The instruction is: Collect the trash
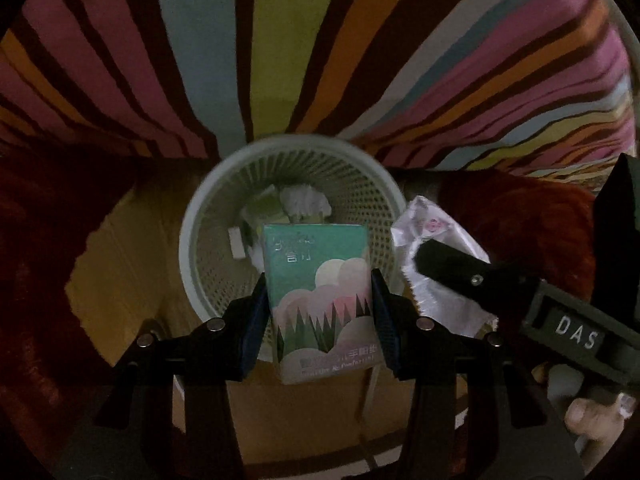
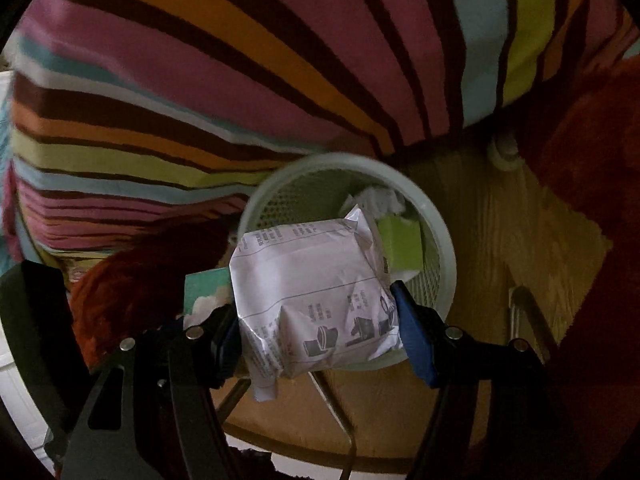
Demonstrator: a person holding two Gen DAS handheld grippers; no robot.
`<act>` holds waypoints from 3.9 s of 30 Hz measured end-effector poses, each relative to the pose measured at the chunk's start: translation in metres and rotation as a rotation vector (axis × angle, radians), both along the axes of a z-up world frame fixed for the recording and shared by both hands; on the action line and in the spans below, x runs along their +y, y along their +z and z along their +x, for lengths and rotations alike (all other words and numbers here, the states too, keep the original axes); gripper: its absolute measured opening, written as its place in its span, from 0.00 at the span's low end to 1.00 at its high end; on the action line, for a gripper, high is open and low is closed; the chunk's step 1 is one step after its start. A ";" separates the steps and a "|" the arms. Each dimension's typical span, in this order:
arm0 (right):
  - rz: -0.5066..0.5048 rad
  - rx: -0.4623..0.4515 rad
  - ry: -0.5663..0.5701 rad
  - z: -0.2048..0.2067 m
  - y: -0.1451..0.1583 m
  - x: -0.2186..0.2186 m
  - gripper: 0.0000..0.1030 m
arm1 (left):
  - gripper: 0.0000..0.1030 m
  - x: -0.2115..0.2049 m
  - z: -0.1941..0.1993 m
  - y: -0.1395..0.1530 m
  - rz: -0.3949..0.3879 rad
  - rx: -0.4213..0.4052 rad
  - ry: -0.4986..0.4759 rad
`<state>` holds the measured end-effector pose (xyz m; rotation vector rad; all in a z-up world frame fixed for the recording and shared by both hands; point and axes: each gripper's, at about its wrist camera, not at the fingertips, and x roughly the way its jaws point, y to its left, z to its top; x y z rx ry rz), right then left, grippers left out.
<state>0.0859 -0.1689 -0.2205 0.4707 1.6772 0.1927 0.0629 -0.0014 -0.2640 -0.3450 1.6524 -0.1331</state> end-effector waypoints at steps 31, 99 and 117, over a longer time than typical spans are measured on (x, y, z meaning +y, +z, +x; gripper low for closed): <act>-0.066 0.269 -0.055 0.008 -0.096 0.007 0.92 | 0.79 -0.001 0.006 -0.084 0.105 0.291 0.030; -0.287 -0.881 0.058 -0.033 0.215 0.007 0.93 | 0.81 0.025 -0.024 0.221 0.186 -0.734 0.047; -0.317 -1.018 0.036 -0.042 0.261 0.009 0.93 | 0.81 0.032 -0.029 0.284 0.165 -0.842 0.075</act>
